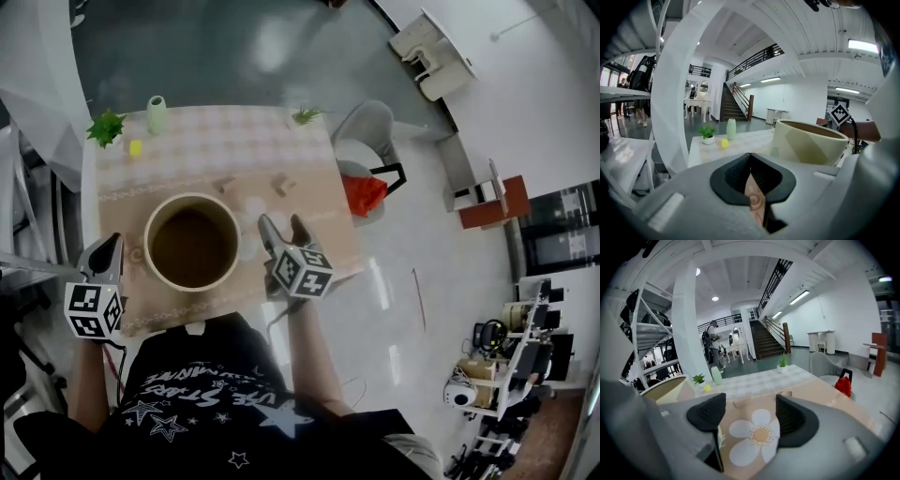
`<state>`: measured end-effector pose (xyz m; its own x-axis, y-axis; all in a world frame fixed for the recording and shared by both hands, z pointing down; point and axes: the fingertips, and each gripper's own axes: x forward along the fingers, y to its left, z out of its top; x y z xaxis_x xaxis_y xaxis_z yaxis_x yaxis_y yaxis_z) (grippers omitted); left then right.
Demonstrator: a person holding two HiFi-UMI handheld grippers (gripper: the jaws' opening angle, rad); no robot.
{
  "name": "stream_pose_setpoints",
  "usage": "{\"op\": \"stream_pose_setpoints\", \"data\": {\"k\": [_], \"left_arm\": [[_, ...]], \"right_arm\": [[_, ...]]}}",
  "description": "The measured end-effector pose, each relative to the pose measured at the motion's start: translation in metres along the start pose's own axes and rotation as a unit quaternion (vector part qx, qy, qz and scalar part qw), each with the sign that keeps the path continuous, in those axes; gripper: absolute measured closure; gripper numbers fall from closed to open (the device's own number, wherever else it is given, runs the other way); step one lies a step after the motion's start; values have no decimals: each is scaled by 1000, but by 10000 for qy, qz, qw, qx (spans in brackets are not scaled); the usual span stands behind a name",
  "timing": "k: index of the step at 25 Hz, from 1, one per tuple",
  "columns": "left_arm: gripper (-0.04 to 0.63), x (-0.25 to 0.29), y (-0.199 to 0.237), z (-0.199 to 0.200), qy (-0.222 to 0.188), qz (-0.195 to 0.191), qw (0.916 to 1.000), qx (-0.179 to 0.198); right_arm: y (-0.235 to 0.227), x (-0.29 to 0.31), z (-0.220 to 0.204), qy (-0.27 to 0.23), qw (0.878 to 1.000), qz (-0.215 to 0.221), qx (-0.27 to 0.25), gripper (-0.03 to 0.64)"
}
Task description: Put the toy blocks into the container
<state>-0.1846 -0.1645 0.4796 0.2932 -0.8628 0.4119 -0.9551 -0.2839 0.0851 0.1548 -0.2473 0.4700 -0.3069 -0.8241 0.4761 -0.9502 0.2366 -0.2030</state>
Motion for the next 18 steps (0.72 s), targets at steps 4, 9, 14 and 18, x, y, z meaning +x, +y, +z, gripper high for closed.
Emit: {"op": "stream_pose_setpoints", "data": {"k": [4,9,14,18], "left_arm": [[584,4,2,0,39,431,9988,-223],[584,2,12,7,52,1020,9941,-373],[584,3,18,6,156,1425,9889,-386],[584,2,15,5,215,1619,9855,-458]], "right_arm": [[-23,26,3,151,9998,12,-120,278],[-58,62,2,414,9982,-79,-432,278],[-79,93,-8,690,9967,5,-419,278],[-84,111,-17,965,9937,113,-555,279]]}}
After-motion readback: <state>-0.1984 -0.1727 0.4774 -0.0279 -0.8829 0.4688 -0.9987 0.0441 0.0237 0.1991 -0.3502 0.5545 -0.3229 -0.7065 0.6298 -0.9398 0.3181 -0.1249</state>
